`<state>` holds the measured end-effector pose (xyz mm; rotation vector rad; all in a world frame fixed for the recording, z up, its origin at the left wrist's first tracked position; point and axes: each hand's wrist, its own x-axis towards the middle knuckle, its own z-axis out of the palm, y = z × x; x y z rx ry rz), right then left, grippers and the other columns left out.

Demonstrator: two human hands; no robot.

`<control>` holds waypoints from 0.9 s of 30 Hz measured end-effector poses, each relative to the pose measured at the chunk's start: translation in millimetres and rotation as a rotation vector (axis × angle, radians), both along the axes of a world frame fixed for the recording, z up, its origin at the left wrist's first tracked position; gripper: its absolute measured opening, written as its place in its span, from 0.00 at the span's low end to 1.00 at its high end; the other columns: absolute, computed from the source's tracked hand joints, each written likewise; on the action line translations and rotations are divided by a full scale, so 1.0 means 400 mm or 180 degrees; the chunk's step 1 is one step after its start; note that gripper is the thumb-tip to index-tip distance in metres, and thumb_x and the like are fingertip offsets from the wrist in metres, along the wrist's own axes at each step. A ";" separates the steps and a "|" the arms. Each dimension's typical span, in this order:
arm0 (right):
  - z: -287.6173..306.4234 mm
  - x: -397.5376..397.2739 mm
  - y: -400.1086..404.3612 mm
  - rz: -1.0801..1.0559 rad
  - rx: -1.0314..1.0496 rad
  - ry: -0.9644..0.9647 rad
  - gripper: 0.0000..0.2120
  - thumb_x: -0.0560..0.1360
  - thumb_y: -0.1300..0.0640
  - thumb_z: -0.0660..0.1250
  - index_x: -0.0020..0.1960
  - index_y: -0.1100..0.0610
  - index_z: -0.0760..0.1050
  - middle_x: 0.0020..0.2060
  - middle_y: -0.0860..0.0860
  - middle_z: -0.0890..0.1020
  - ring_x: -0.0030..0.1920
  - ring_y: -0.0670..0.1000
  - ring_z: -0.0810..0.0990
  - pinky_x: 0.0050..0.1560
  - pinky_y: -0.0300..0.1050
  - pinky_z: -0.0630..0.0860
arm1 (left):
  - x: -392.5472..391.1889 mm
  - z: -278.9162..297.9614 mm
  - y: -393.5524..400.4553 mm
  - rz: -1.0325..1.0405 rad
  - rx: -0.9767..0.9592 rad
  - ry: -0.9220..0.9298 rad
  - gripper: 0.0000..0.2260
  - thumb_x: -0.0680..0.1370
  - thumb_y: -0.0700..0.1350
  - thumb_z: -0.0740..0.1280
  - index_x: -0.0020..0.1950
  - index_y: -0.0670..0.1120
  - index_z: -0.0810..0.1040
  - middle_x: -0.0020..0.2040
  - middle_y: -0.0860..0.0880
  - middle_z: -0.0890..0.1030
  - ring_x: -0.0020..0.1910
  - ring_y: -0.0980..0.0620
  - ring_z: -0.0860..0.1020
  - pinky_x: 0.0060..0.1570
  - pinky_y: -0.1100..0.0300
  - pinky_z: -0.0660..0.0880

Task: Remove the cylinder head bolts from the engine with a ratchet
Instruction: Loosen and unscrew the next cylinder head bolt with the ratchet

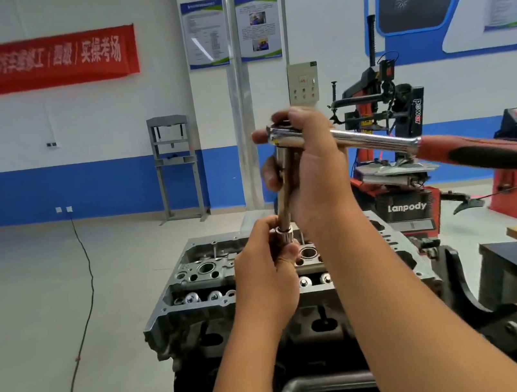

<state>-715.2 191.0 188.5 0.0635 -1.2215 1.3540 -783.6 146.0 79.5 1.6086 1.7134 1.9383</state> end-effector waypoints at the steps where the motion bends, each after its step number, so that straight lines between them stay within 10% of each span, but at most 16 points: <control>1: -0.001 -0.001 0.001 -0.0190 0.0047 0.0029 0.08 0.81 0.55 0.64 0.47 0.58 0.76 0.42 0.60 0.84 0.24 0.55 0.75 0.27 0.42 0.69 | 0.007 0.000 0.001 0.0102 0.0080 -0.0013 0.15 0.81 0.35 0.68 0.53 0.56 0.77 0.39 0.54 0.82 0.38 0.58 0.79 0.36 0.69 0.73; 8: -0.030 -0.038 -0.017 -0.2094 0.1092 -0.0179 0.08 0.78 0.54 0.73 0.49 0.59 0.80 0.37 0.56 0.83 0.34 0.62 0.82 0.34 0.59 0.79 | 0.025 -0.011 0.005 0.0266 0.0263 0.0255 0.08 0.82 0.38 0.65 0.51 0.52 0.75 0.40 0.66 0.79 0.40 0.63 0.77 0.42 0.72 0.71; 21: -0.004 0.006 0.005 0.0699 0.0159 -0.0281 0.13 0.76 0.52 0.62 0.55 0.58 0.77 0.47 0.59 0.85 0.26 0.54 0.72 0.29 0.41 0.68 | -0.039 0.002 -0.027 -0.0793 0.0063 0.0074 0.15 0.86 0.40 0.61 0.59 0.61 0.79 0.49 0.48 0.83 0.42 0.46 0.79 0.41 0.57 0.79; 27: -0.007 -0.003 -0.005 0.0255 0.0162 -0.0363 0.12 0.79 0.51 0.64 0.56 0.58 0.77 0.49 0.61 0.86 0.25 0.54 0.75 0.29 0.43 0.68 | -0.018 0.011 0.002 -0.0285 0.0112 0.0047 0.14 0.84 0.35 0.61 0.50 0.54 0.78 0.40 0.60 0.81 0.38 0.61 0.79 0.36 0.67 0.75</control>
